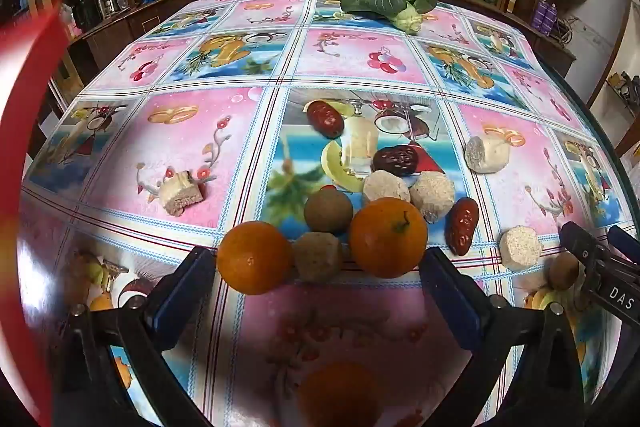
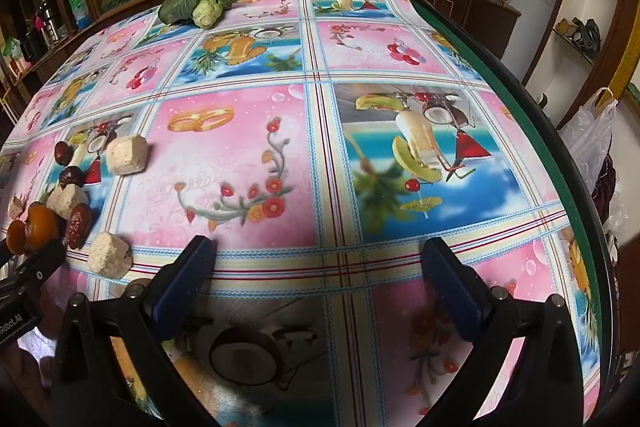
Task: Organize fruits
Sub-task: 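Reach the right gripper to an orange on the cloth and grasp it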
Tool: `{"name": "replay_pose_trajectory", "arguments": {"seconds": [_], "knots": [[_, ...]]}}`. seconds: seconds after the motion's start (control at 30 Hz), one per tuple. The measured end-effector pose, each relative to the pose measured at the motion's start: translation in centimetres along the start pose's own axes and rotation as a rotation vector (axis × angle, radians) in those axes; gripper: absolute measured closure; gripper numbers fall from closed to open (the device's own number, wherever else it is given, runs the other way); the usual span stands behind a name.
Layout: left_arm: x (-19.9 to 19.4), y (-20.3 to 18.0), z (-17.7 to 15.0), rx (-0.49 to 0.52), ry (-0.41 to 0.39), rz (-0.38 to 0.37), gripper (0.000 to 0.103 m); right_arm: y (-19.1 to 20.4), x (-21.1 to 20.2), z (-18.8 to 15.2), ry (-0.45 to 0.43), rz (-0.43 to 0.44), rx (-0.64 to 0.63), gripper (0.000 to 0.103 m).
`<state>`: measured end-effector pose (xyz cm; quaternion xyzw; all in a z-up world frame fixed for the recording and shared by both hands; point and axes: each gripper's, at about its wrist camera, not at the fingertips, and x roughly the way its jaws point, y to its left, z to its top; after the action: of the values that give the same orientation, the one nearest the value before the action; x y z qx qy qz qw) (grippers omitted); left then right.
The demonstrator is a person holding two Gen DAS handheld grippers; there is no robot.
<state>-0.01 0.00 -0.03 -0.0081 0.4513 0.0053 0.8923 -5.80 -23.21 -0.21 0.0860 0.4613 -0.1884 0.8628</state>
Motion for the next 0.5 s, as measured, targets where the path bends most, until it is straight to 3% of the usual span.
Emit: {"name": "replay_pose_trajectory", "arguments": {"seconds": [0.5], "knots": [[0.05,0.02,-0.02,-0.001,0.004,-0.002,0.001,0.00,0.11,0.00,0.003,0.000,0.001,0.000]]}}
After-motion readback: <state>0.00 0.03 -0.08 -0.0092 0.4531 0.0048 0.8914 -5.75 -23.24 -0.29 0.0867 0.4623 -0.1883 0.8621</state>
